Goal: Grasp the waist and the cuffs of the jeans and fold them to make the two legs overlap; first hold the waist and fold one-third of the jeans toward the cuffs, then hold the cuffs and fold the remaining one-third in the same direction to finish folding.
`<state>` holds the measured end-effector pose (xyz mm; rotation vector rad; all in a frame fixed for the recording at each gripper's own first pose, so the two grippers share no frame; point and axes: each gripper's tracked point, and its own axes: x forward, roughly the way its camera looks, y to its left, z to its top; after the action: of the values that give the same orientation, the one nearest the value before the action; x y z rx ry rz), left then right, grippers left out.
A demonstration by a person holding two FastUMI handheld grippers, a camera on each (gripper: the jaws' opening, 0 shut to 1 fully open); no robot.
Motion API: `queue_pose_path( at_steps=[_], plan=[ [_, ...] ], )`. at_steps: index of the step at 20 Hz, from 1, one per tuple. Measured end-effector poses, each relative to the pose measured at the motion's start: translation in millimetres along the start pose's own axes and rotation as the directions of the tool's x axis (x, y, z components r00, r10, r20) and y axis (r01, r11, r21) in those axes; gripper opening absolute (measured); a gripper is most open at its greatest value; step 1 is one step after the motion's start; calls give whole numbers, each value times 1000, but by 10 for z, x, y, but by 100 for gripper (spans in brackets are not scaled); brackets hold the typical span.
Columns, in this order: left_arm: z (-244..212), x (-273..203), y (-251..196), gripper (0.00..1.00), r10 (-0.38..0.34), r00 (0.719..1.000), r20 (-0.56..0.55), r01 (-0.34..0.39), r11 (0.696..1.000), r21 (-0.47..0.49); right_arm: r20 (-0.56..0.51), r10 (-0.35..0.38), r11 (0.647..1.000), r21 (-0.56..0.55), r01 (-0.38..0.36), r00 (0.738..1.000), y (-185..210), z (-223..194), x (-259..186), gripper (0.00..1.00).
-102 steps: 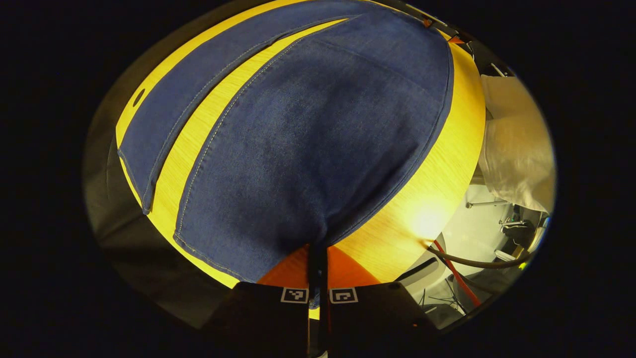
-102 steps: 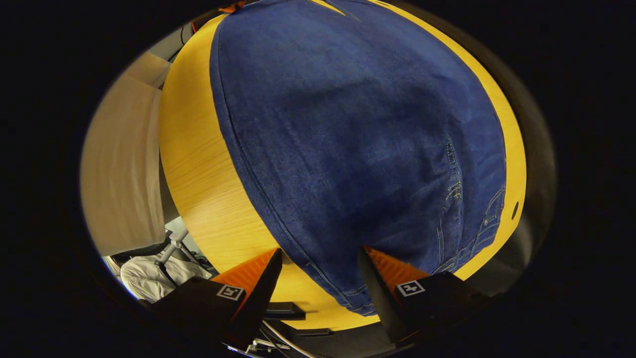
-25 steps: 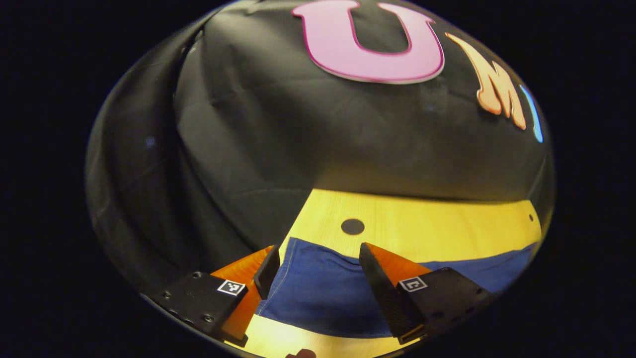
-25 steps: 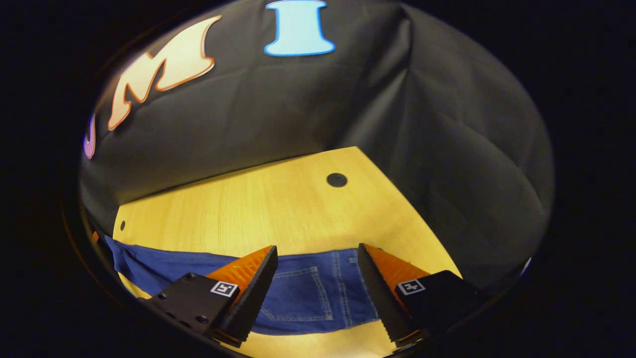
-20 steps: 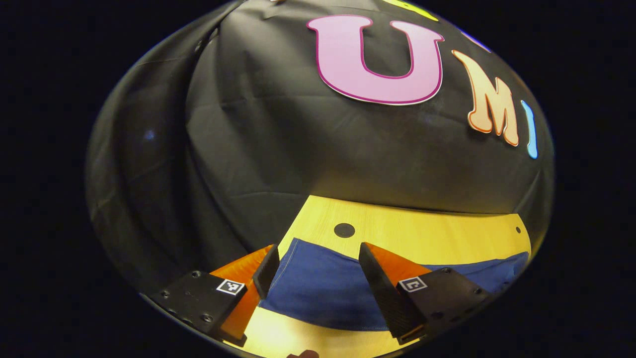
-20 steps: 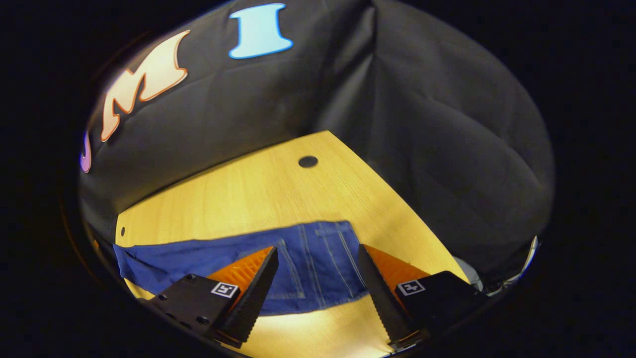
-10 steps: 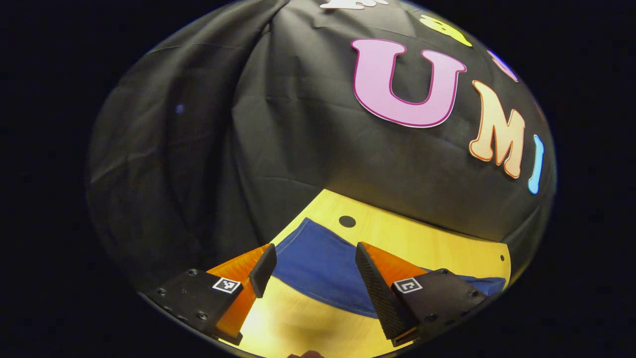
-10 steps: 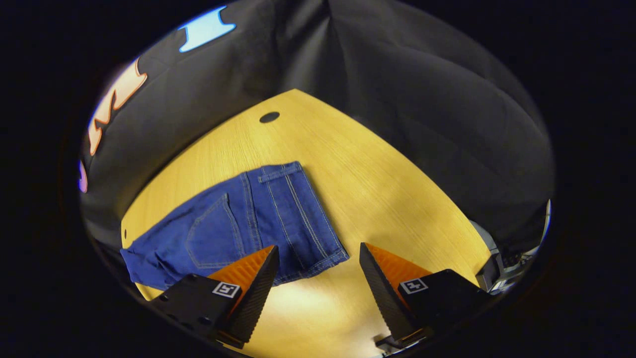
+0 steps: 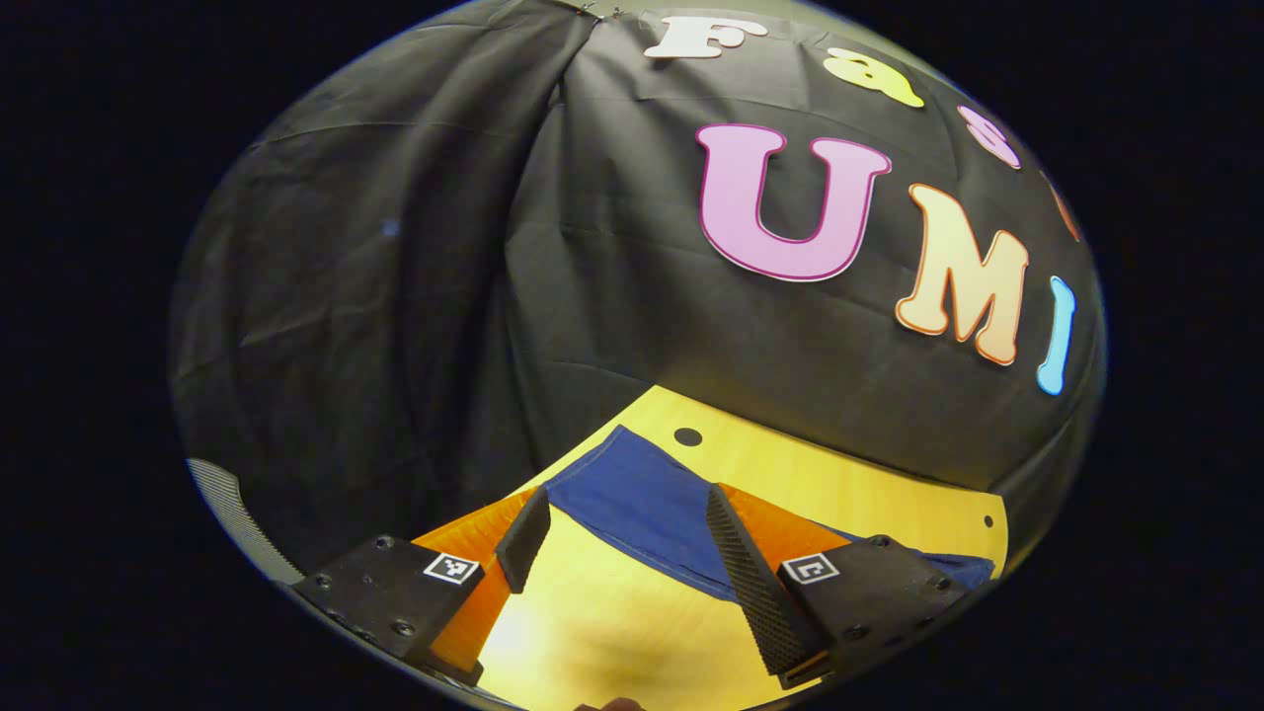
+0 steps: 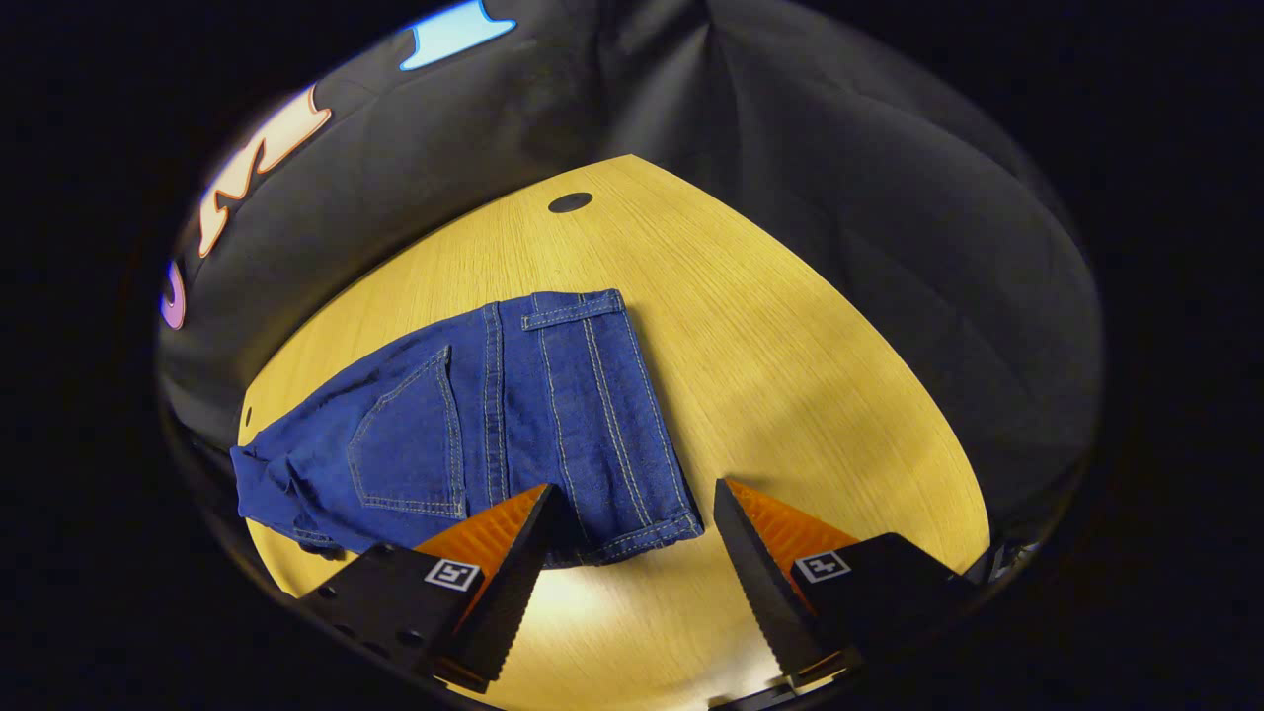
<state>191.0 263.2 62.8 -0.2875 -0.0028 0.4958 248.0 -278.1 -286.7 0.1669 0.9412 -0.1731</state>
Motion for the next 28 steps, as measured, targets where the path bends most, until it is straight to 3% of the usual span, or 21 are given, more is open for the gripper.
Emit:
queue_pose_path(
  at_steps=[2, 3, 4, 6, 7, 8, 9, 14, 19, 24, 25, 27, 28],
  plan=[
    [121, -202, -22, 95, -24, 1000, 5, 24, 1000, 10, -3, 7, 1000, -17, -7, 1000, 17, -24, 6, 98],
    [169, -282, -40, 95, -33, 999, 5, 33, 999, 24, 3, 2, 999, -34, -2, 1000, 35, -18, 21, 89],
    [196, -337, -113, 95, -43, 999, 9, 42, 998, 43, -2, 6, 999, -43, -6, 1000, 54, -45, 33, 91],
    [315, -470, -259, 95, -74, 997, 24, 71, 994, 83, 1, 23, 999, -29, -23, 1000, 128, -50, 18, 77],
    [376, -536, -326, 94, -93, 995, 31, 90, 991, 100, 8, 34, 999, -34, -34, 999, 142, -43, 32, 61],
    [424, -569, -383, 95, -114, 993, 37, 109, 988, 113, -3, 40, 999, -28, -40, 999, 165, -64, 22, 61],
    [481, -618, -419, 95, -131, 990, 43, 125, 985, 121, 5, 46, 999, -16, -46, 999, 176, -32, 37, 47],
    [729, -766, -765, 95, -253, 966, 59, 247, 965, 89, -9, 18, 1000, 22, -18, 1000, 174, -36, 42, 29],
    [785, -717, -648, 95, -289, 955, 63, 281, 953, 113, 51, -72, 994, -81, 76, 996, 205, -23, 23, 19],
    [818, -373, -439, 95, -329, 944, 42, 321, 939, 126, 52, -156, 981, -107, 161, 986, 271, 72, -51, 7],
    [821, -296, -386, 95, -334, 942, 33, 326, 935, 140, 72, -167, 979, -105, 174, 983, 298, 115, -89, 10],
    [801, -163, -328, 95, -354, 935, 12, 347, 924, 161, 85, -198, 979, -35, 202, 976, 330, 143, -222, 1],
    [781, -114, -302, 95, -370, 929, -2, 366, 917, 159, 102, -207, 978, -2, 208, 973, 360, 184, -283, 4]
  ],
)
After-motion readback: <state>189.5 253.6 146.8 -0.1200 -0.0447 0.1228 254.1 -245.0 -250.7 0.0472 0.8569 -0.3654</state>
